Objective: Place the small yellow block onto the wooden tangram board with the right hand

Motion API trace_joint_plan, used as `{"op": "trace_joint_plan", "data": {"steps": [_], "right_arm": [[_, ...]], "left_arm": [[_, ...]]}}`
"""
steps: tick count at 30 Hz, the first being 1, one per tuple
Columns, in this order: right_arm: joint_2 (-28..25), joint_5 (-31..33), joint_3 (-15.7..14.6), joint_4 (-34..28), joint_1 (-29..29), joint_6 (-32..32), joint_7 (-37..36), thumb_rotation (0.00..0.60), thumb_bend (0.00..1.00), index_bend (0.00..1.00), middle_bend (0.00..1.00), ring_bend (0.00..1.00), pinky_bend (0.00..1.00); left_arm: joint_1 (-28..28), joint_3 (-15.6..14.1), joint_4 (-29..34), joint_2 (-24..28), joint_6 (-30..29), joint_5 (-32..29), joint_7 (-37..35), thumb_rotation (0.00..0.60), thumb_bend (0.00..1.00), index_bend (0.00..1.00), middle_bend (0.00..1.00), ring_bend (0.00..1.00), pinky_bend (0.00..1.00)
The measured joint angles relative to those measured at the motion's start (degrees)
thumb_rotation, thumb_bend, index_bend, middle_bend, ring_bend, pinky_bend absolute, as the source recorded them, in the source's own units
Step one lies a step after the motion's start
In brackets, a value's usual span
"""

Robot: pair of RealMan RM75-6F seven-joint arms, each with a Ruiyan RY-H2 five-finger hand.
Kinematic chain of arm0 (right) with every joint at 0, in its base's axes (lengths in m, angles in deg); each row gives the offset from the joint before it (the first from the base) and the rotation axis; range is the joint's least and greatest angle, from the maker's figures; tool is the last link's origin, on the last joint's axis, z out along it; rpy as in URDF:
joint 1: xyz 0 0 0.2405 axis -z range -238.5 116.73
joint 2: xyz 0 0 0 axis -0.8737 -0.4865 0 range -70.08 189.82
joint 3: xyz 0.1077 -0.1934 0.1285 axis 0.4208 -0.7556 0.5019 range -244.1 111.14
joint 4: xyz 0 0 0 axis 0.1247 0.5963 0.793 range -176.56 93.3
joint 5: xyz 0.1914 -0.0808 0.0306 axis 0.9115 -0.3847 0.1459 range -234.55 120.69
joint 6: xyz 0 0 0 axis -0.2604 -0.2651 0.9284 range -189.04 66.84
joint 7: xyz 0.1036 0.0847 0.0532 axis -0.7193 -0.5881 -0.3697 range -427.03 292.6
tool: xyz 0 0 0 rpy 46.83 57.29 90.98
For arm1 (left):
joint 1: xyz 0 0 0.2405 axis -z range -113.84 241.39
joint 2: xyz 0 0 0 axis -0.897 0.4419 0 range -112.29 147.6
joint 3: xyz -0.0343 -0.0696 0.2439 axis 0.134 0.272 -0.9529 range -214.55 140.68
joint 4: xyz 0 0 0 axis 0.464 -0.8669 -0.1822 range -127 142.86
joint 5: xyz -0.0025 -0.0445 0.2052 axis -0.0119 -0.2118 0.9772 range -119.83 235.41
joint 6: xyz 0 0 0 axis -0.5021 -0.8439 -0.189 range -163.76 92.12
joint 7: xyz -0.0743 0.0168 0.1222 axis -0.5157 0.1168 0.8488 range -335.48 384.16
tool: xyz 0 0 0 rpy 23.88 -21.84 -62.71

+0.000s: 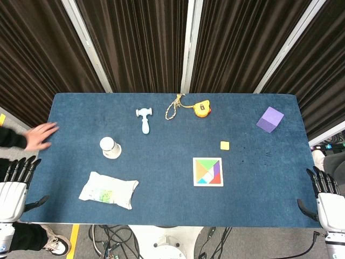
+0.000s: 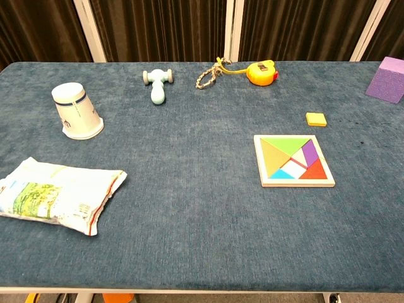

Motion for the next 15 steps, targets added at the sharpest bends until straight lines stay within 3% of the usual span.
{"op": "trace_joint_plan", "data": {"steps": [15], "right_arm": [[0.29, 0.77, 0.26, 0.11, -0.67, -1.58, 0.30, 0.600, 0.22, 0.00, 0.00, 0.00, 0.00]], "left_arm": [[-0.03, -0.08, -0.14, 0.19, 0.37, -0.43, -0.61, 0.600, 0.00, 0.09, 0.04, 0.00, 0.05]]}}
